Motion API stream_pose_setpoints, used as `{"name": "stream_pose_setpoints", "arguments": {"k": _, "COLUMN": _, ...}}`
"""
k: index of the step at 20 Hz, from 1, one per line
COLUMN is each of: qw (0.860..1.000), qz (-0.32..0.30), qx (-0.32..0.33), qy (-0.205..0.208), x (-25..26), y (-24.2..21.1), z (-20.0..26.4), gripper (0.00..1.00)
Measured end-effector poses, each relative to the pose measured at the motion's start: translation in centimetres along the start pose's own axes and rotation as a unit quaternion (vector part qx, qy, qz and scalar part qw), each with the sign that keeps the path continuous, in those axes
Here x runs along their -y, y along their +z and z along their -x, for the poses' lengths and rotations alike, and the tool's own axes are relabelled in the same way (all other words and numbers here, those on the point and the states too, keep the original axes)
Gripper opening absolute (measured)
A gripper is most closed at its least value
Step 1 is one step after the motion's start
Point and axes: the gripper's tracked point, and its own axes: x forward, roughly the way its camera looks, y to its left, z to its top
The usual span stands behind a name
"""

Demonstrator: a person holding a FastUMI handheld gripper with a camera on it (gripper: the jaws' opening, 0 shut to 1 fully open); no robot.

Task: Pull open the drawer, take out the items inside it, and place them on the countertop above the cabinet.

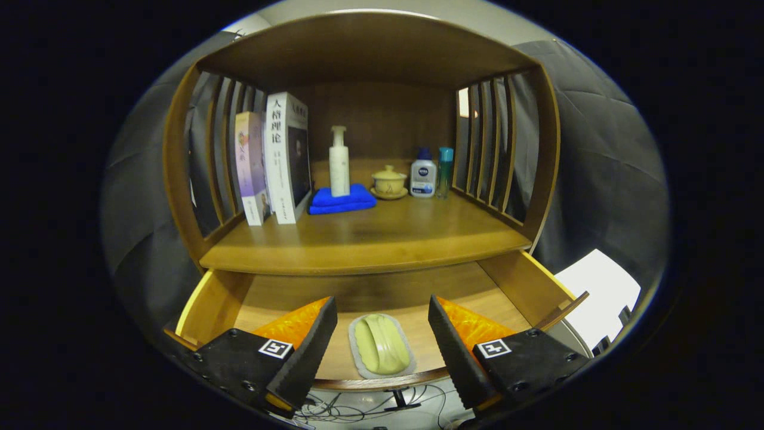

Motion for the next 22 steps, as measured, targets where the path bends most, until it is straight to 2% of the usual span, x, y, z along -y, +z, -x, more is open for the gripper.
{"name": "stream_pose_setpoints", "arguments": {"k": 3, "qw": 0.998, "qz": -0.001, "qx": -0.057, "qy": -0.009, "x": 0.1, "y": -1.7, "z": -1.8, "gripper": 0.96}}
{"name": "stream_pose_setpoints", "arguments": {"k": 6, "qw": 0.995, "qz": -0.013, "qx": -0.094, "qy": 0.0, "x": -0.5, "y": -2.5, "z": -3.7, "gripper": 0.96}}
{"name": "stream_pose_setpoints", "arguments": {"k": 11, "qw": 0.988, "qz": 0.015, "qx": -0.155, "qy": -0.008, "x": -0.4, "y": -4.4, "z": -6.0, "gripper": 0.96}}
{"name": "stream_pose_setpoints", "arguments": {"k": 18, "qw": 0.975, "qz": 0.018, "qx": -0.221, "qy": -0.006, "x": -0.8, "y": -6.9, "z": -7.0, "gripper": 0.95}}
{"name": "stream_pose_setpoints", "arguments": {"k": 22, "qw": 0.972, "qz": 0.011, "qx": -0.234, "qy": 0.001, "x": -1.5, "y": -7.3, "z": -7.2, "gripper": 0.76}}
